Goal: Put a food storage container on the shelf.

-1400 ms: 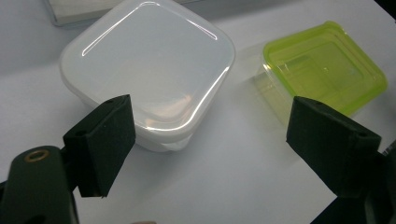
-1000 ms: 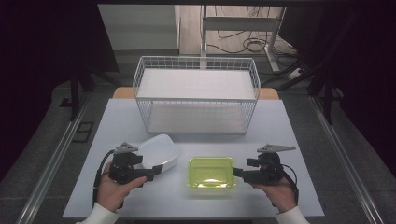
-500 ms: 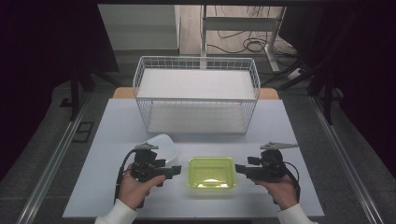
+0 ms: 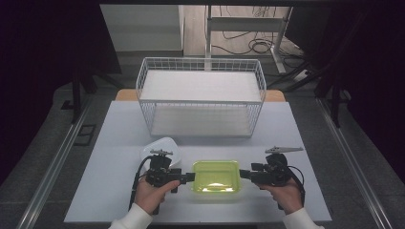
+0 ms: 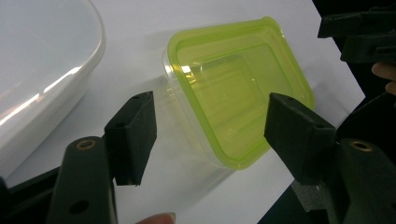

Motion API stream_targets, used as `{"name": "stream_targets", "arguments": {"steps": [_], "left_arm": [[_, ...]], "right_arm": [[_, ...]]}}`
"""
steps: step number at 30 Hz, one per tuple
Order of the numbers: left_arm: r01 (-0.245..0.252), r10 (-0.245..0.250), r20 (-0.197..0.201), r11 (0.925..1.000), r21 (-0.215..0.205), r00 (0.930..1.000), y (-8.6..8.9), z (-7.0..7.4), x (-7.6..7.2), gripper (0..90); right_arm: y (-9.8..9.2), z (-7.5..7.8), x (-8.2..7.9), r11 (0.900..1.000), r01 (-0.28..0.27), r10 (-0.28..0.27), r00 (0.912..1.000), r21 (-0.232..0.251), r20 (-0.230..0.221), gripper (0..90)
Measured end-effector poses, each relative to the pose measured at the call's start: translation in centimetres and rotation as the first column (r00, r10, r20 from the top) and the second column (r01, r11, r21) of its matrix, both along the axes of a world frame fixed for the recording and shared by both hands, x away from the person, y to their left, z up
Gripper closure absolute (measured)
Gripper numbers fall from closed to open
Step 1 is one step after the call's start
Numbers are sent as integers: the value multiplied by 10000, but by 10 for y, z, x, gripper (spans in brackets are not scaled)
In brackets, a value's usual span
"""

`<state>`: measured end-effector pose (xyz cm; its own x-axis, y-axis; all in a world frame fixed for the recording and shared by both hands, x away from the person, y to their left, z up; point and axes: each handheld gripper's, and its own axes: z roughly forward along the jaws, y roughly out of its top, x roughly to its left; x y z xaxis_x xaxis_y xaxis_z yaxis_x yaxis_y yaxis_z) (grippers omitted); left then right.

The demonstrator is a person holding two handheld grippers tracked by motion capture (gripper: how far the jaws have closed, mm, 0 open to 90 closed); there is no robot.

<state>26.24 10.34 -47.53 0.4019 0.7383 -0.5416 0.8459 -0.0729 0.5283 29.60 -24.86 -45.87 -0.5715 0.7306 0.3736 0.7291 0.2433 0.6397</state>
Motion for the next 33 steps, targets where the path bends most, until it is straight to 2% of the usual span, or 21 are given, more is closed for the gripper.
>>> {"name": "stream_targets", "arguments": {"steps": [2,11,15,17,20,27,31,33], "left_arm": [[4,-6,-137,9999,-160,9999,-1,-3,2,361],[5,-3,-411,10000,65,9992,-6,-15,6,406],[-18,17,-456,10000,-6,9990,-8,-17,7,431],[-35,35,-479,10000,-1,9988,-9,-19,8,442],[-92,79,-691,9998,-184,9976,-6,-23,9,453],[-175,136,-909,9990,-423,9958,-4,-29,11,485],[-138,96,-957,9990,-435,9954,-6,-31,12,529],[-121,59,-1032,9982,-595,9946,-8,-32,13,560]], "right_arm": [[0,-3,1,9999,32,-30,9998,104,-197,315],[1,-16,7,9989,237,-201,9959,395,-876,330],[1,-23,10,9984,320,-265,9935,475,-1108,353],[1,-26,11,9968,357,-263,9912,710,-1299,374],[2,-30,12,9944,389,-223,9861,983,-1647,401],[4,-35,13,9936,290,-77,9816,1091,-1910,452],[5,-37,14,9931,231,11,9785,1148,-2064,477],[6,-40,14,9915,159,135,9745,1289,-2241,510]]}}
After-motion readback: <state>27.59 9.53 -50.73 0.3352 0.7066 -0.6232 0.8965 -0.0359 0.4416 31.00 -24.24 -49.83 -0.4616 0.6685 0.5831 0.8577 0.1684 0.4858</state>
